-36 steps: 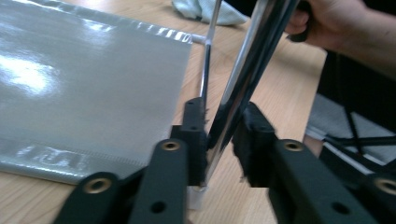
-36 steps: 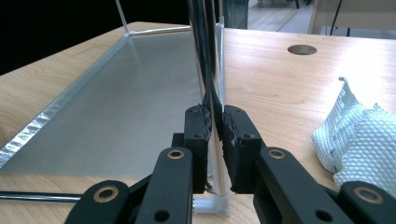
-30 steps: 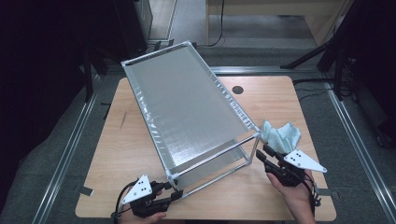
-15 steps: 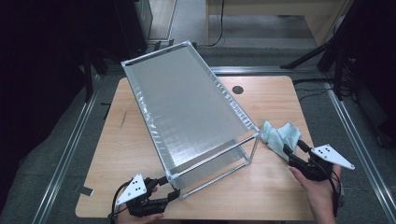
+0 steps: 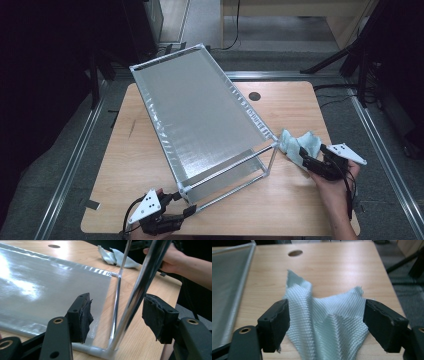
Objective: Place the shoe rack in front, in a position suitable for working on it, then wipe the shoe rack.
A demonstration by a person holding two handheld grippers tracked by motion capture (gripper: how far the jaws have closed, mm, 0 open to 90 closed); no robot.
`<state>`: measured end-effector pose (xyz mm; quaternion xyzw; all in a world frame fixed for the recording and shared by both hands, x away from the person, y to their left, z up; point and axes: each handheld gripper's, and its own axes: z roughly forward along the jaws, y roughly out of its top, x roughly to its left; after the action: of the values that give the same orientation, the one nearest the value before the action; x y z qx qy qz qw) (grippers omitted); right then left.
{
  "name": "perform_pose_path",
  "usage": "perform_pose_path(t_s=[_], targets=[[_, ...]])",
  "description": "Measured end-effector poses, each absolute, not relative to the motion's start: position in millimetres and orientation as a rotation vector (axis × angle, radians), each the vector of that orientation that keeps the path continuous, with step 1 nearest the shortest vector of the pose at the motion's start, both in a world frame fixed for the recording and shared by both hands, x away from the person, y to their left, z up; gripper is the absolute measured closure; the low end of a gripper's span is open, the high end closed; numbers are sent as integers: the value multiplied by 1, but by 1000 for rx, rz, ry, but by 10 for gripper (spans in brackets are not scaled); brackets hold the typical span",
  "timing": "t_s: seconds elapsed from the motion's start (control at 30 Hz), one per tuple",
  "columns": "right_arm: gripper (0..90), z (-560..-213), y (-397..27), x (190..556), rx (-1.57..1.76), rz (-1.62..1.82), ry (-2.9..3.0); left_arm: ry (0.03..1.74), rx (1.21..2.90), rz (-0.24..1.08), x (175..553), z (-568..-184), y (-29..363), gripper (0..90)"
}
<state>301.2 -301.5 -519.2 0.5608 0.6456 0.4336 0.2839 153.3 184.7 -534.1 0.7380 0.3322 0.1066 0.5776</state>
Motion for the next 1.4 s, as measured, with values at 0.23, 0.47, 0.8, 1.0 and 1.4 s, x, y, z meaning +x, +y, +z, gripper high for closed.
perform_pose_path(t_s=[0.23,0.47,0.8,1.0,1.4], targets=[[226,-537,-296,317,1539,1069,1763,832,1772,307,156,-539,177,209],[371,-542,-295,320,1577,987,1808,853,1755,320,157,-545,175,203],[276,-549,-296,324,1618,1000,1819,898,1755,406,153,-546,170,331],[297,-549,-298,327,1661,984,1813,909,1770,374,154,-548,165,357],[602,-549,-295,319,1597,943,1836,902,1720,450,150,-548,161,492]])
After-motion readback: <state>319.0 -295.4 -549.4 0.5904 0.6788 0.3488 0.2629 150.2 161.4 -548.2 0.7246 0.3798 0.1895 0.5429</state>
